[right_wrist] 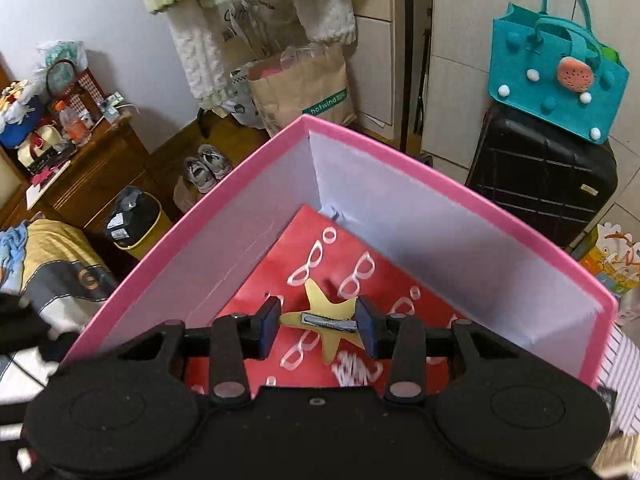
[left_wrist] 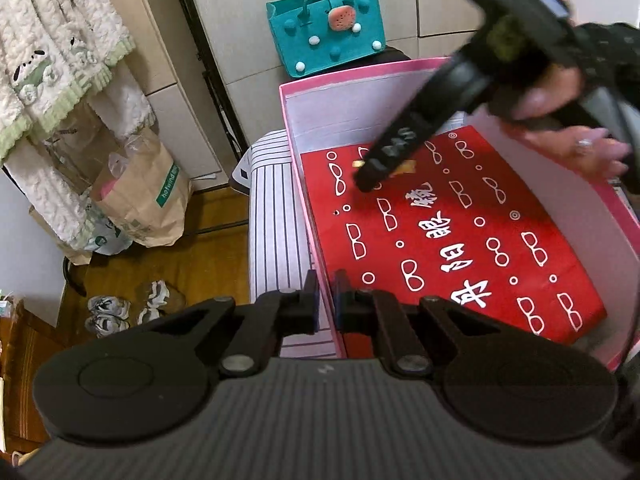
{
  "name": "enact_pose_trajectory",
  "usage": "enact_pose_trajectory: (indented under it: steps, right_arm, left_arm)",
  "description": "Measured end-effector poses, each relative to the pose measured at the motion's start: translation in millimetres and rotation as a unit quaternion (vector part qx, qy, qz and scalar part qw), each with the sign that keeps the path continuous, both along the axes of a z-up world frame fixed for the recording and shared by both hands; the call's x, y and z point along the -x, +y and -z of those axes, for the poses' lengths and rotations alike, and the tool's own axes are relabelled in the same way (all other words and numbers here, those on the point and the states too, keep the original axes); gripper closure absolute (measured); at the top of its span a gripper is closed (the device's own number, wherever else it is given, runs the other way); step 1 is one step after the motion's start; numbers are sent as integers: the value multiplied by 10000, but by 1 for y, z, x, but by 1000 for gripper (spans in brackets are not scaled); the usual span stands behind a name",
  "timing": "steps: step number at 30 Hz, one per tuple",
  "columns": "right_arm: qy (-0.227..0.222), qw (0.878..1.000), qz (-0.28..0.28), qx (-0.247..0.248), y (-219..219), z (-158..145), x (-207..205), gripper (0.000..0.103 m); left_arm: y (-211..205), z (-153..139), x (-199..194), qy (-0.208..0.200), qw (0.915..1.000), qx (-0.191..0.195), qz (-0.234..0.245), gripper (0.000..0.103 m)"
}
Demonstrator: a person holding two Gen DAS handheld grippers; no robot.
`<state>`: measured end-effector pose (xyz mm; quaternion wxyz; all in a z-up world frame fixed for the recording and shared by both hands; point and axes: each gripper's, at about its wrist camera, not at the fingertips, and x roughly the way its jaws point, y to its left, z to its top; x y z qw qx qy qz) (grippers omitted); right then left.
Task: Organize rigid objects
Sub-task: 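Carry the star clip with the right tool into the pink box and release, then move the right tool to the beige speaker and grasp it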
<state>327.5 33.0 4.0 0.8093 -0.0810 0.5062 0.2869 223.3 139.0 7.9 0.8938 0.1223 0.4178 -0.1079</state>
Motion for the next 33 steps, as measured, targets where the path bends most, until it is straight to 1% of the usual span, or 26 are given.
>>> enact_pose_trajectory:
  steps: [4, 7, 9, 12, 14, 17, 20, 23, 27, 30, 33]
  right_arm:
    - [39, 9999, -36, 157, 9, 13, -10, 56]
    - [81, 9999, 6, 138, 7, 15, -12, 55]
    - [103, 9999, 84, 21, -1, 9, -11, 51]
    - [18, 9995, 114, -287, -18, -11, 0, 50]
    - [-52, 9988, 130, -473, -34, -29, 14, 49]
    - [-198, 9976, 123, -658, -64, -53, 42, 49]
    - [-391, 9963, 185, -744, -95, -67, 71, 48]
    - [-633, 9948, 356, -718, -126, -72, 99, 47]
    - [-848, 9917, 678, -684, -173, -72, 129, 47]
    - [-930, 9892, 930, -647, -200, -66, 145, 47]
    - [-938, 9869, 1203, -529, -225, -54, 156, 47]
  left_arm:
    - [0, 0, 1, 22, 10000, 25, 2, 96]
    - [-1, -1, 1, 46, 10000, 13, 13, 96]
    - [-1, -1, -1, 117, 9999, 25, 6, 96]
    - [1, -3, -7, 289, 9995, 104, -49, 96]
    - [4, -4, -11, 440, 9988, 184, -93, 96]
    - [6, -5, -16, 661, 9975, 207, -139, 96]
    - [6, -5, -20, 842, 9960, 237, -172, 96]
    - [7, -5, -22, 938, 9949, 275, -235, 96]
    - [5, -5, -21, 901, 9951, 241, -320, 97]
    - [4, -5, -21, 916, 9949, 211, -366, 97]
    - [4, -5, -23, 986, 9938, 242, -458, 97]
